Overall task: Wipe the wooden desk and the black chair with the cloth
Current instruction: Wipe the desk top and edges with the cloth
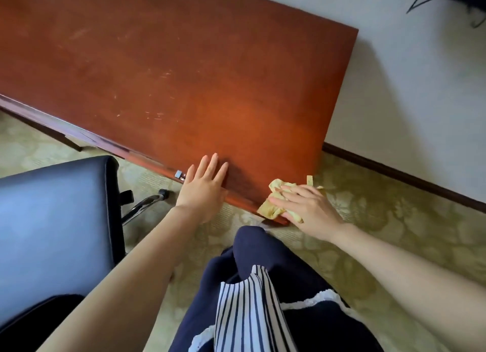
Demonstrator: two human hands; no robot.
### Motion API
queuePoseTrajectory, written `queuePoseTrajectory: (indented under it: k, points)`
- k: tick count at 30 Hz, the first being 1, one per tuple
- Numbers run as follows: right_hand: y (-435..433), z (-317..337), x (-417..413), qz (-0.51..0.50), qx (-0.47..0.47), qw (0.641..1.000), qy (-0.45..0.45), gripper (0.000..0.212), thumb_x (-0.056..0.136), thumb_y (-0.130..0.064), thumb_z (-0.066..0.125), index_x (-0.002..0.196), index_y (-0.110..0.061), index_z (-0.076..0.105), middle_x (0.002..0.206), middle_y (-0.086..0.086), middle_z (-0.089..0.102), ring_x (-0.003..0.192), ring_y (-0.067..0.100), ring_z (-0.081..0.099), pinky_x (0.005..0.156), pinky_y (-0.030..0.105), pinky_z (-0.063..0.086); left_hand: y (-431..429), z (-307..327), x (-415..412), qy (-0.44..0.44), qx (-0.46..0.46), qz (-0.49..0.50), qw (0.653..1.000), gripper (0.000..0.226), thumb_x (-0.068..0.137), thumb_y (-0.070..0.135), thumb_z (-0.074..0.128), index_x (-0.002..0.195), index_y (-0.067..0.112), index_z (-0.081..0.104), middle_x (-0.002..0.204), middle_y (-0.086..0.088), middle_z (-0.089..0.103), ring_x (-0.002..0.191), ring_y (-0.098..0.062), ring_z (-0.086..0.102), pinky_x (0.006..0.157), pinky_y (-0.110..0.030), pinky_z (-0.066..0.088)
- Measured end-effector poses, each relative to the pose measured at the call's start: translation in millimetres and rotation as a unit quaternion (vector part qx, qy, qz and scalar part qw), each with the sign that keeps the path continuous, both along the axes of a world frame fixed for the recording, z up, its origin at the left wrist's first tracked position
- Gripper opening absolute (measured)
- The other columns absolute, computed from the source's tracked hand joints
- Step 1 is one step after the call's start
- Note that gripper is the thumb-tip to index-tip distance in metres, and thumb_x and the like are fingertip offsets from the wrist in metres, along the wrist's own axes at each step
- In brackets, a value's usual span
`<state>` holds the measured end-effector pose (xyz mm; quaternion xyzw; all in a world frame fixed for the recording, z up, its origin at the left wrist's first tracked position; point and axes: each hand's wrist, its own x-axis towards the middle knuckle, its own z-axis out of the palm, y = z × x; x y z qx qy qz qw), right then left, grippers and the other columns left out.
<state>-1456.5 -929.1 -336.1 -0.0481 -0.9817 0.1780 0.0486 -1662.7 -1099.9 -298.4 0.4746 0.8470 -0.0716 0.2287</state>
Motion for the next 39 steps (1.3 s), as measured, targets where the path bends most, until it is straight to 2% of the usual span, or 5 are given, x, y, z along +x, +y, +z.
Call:
queuePoseTrajectory:
  k: [4,10,16,28,39]
  points:
    - [13.3,8.9,-31.7,-0.045,-0.008,0.998,-0.045,0.044,0.078,-0.013,0.075,0.12,-0.021,0.065,0.123,0.007,0.063,0.121,0.025,0.055,0.1,0.043,0.04,-9.4,-1.7,-11.9,0.001,0.011,0.005,1.0,0.063,0.102,0.037,0.03,0.152,0.021,-0.003,0.159,-0.005,-0.014,0.146,-0.025,-0.013,0.117,-0.043,-0.001]
    - [40.6,15.5,-107.4,-0.147,-0.01,0.984,-0.099,0.042,0.094,-0.03,0.056,0.135,-0.031,0.049,0.147,0.003,0.041,0.139,0.017,0.031,0.109,0.03,0.025,-16.2,1.5,-41.6,0.001,0.009,0.015,1.0,0.067,0.1,0.039,0.034,0.152,0.021,-0.005,0.159,-0.004,-0.013,0.146,-0.026,-0.012,0.117,-0.043,0.0]
    - [65.6,12.1,-206.2,-0.216,-0.019,0.961,-0.172,0.047,0.1,-0.034,0.041,0.145,-0.03,0.032,0.153,0.006,0.029,0.144,0.025,0.017,0.112,0.039,0.021,-1.5,7.5,-85.8,0.008,0.02,0.023,1.0,0.07,0.099,0.039,0.039,0.152,0.021,-0.004,0.16,-0.001,-0.012,0.146,-0.023,-0.013,0.117,-0.041,-0.001]
    - [117.0,17.8,-354.6,-0.173,0.03,0.952,-0.251,0.052,0.102,-0.034,0.032,0.15,-0.031,0.011,0.159,0.007,0.006,0.145,0.03,0.001,0.118,0.046,0.007,43.4,23.7,-185.0,0.029,-0.004,0.032,0.999,0.071,0.1,0.041,0.035,0.151,0.016,-0.008,0.159,-0.002,-0.013,0.146,-0.022,-0.014,0.118,-0.04,-0.002]
    - [66.7,4.0,-344.3,-0.056,0.01,0.984,-0.167,0.05,0.097,-0.042,0.044,0.144,-0.041,0.028,0.156,-0.006,0.02,0.145,0.018,0.006,0.117,0.043,0.003,84.6,21.4,-232.1,-0.003,0.006,0.008,1.0,0.068,0.101,0.031,0.037,0.152,0.013,-0.004,0.159,-0.002,-0.013,0.145,-0.019,-0.016,0.116,-0.038,-0.006]
